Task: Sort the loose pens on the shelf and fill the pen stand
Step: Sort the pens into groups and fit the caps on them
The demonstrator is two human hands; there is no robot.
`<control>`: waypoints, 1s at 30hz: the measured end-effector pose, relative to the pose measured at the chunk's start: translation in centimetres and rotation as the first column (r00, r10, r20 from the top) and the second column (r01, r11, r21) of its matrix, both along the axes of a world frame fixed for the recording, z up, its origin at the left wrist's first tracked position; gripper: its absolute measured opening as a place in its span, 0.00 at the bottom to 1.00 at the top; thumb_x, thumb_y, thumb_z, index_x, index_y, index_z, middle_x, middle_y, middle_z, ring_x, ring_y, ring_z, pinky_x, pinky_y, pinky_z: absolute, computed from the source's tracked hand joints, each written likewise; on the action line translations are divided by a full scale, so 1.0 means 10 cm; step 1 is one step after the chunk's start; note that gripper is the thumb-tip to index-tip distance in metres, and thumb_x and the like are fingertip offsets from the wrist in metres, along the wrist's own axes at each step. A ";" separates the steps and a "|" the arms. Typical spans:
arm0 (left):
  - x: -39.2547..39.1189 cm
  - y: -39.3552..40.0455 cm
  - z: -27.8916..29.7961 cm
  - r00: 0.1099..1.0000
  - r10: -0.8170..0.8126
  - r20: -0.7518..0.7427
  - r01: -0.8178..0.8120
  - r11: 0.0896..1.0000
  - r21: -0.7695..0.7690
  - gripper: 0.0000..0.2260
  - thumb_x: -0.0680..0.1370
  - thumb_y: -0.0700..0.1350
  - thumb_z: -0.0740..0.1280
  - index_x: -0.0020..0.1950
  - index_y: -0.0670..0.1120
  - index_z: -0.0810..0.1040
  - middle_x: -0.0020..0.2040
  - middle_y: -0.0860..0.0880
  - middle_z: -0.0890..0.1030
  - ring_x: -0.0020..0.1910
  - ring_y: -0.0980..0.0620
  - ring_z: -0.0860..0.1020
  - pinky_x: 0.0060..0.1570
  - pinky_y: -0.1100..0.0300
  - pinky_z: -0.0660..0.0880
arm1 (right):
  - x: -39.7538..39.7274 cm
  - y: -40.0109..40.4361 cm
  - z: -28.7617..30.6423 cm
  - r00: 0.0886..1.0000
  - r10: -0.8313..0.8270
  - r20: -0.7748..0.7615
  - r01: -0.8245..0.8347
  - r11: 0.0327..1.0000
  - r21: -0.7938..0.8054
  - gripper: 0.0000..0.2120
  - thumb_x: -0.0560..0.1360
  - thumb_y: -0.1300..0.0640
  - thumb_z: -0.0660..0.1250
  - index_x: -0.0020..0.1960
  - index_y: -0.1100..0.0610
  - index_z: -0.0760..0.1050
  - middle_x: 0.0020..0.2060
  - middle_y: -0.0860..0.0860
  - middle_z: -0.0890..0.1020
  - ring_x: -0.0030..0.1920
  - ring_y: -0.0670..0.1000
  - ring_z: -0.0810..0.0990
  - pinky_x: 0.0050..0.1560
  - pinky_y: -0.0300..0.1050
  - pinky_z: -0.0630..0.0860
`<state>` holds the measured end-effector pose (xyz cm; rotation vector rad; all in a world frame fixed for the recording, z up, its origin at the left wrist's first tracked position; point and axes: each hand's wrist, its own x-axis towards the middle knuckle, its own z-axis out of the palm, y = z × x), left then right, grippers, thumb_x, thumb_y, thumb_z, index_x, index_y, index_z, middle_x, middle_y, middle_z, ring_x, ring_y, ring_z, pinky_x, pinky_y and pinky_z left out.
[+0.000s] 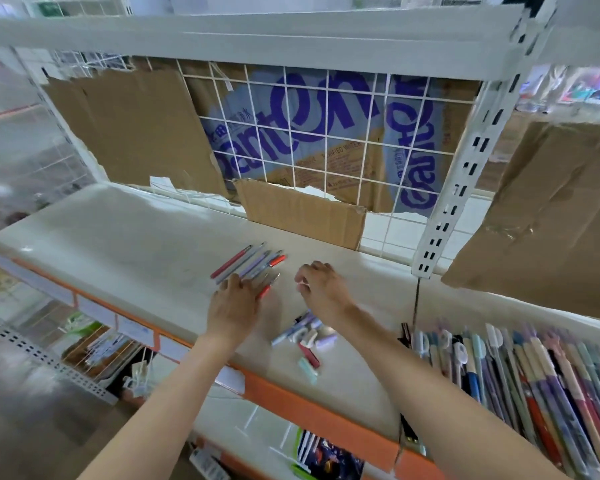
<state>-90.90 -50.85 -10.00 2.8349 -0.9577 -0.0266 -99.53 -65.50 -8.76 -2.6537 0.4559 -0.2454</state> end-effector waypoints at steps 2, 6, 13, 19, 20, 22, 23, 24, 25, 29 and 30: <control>0.04 0.02 -0.01 1.000 -0.018 0.017 0.017 0.998 0.057 0.16 0.82 0.47 0.55 0.65 0.39 0.68 0.62 0.40 0.70 0.60 0.41 0.72 0.55 0.51 0.71 | 0.31 -0.03 -0.03 1.000 0.006 0.014 -0.006 1.000 -0.016 0.14 0.79 0.64 0.57 0.62 0.58 0.73 0.60 0.53 0.75 0.62 0.53 0.69 0.59 0.46 0.67; 0.19 0.10 -0.07 0.999 -0.044 -0.018 0.045 0.998 0.046 0.17 0.81 0.48 0.55 0.66 0.40 0.67 0.63 0.41 0.69 0.62 0.42 0.70 0.57 0.53 0.69 | 0.76 -0.11 -0.09 0.994 0.085 -0.063 -0.094 0.982 -0.163 0.17 0.77 0.66 0.57 0.63 0.56 0.72 0.61 0.52 0.75 0.63 0.53 0.67 0.60 0.47 0.68; 0.27 0.19 -0.10 0.993 -0.109 -0.051 0.106 0.993 -0.057 0.15 0.81 0.46 0.54 0.65 0.42 0.68 0.61 0.42 0.69 0.61 0.45 0.70 0.59 0.57 0.67 | 0.78 -0.11 -0.13 0.988 0.088 -0.126 -0.108 0.980 -0.165 0.12 0.80 0.58 0.58 0.61 0.61 0.72 0.57 0.56 0.74 0.61 0.55 0.69 0.58 0.48 0.68; 0.27 0.17 -0.06 0.984 -0.133 -0.122 0.092 0.951 -0.295 0.08 0.82 0.45 0.54 0.54 0.42 0.70 0.51 0.43 0.76 0.53 0.43 0.74 0.47 0.56 0.67 | 0.57 -0.10 -0.03 0.946 -0.307 0.108 0.143 0.691 0.709 0.07 0.78 0.62 0.62 0.56 0.57 0.72 0.43 0.53 0.81 0.44 0.50 0.79 0.42 0.40 0.74; 0.26 0.16 -0.05 0.979 -0.155 -0.136 0.101 0.936 -0.336 0.06 0.81 0.45 0.55 0.51 0.44 0.68 0.48 0.44 0.76 0.49 0.44 0.74 0.42 0.57 0.64 | 0.54 -0.08 0.00 0.921 -0.368 0.128 0.100 0.540 0.836 0.08 0.78 0.63 0.62 0.57 0.58 0.72 0.41 0.52 0.80 0.41 0.47 0.78 0.39 0.36 0.72; 0.24 0.14 -0.04 0.971 -0.193 -0.144 0.123 0.912 -0.391 0.06 0.81 0.45 0.56 0.47 0.45 0.66 0.42 0.46 0.75 0.42 0.47 0.72 0.36 0.59 0.60 | 0.49 -0.03 0.02 0.886 -0.437 0.152 0.014 0.353 0.936 0.09 0.78 0.64 0.62 0.57 0.60 0.74 0.39 0.51 0.80 0.40 0.46 0.78 0.37 0.34 0.72; 0.24 0.14 -0.04 0.967 -0.206 -0.148 0.129 0.902 -0.412 0.06 0.81 0.45 0.56 0.47 0.44 0.66 0.41 0.47 0.75 0.40 0.49 0.71 0.34 0.59 0.59 | 0.47 0.00 0.02 0.879 -0.450 0.157 -0.014 0.305 0.952 0.08 0.78 0.65 0.63 0.57 0.61 0.74 0.40 0.52 0.80 0.40 0.47 0.79 0.37 0.35 0.72; 0.23 0.14 -0.05 0.964 -0.216 -0.153 0.133 0.896 -0.424 0.07 0.81 0.45 0.57 0.46 0.44 0.67 0.40 0.47 0.75 0.39 0.50 0.71 0.33 0.60 0.59 | 0.46 0.03 0.01 0.876 -0.456 0.158 -0.032 0.272 0.962 0.07 0.77 0.65 0.63 0.55 0.61 0.74 0.40 0.53 0.81 0.40 0.48 0.80 0.37 0.36 0.73; 0.23 0.14 -0.05 0.963 -0.219 -0.157 0.133 0.892 -0.431 0.07 0.81 0.45 0.57 0.46 0.43 0.68 0.39 0.47 0.75 0.39 0.50 0.71 0.32 0.60 0.60 | 0.45 0.05 0.01 0.873 -0.462 0.159 -0.043 0.252 0.967 0.06 0.77 0.66 0.64 0.54 0.60 0.74 0.40 0.53 0.81 0.40 0.49 0.81 0.37 0.36 0.74; 0.20 0.19 -0.02 0.961 -0.218 -0.172 0.125 0.893 -0.432 0.07 0.81 0.44 0.56 0.48 0.42 0.69 0.42 0.46 0.76 0.41 0.48 0.73 0.35 0.58 0.62 | 0.42 0.08 0.02 0.804 -0.569 0.172 -0.122 0.126 0.985 0.04 0.77 0.66 0.63 0.51 0.61 0.73 0.39 0.55 0.81 0.39 0.51 0.83 0.36 0.37 0.76; 0.19 0.21 -0.01 0.962 -0.212 -0.174 0.119 0.894 -0.432 0.07 0.81 0.45 0.56 0.47 0.42 0.68 0.42 0.46 0.75 0.41 0.48 0.72 0.35 0.58 0.61 | 0.42 0.07 0.03 0.795 -0.579 0.181 -0.153 0.096 0.983 0.04 0.77 0.66 0.63 0.51 0.61 0.73 0.39 0.55 0.81 0.39 0.51 0.83 0.37 0.37 0.77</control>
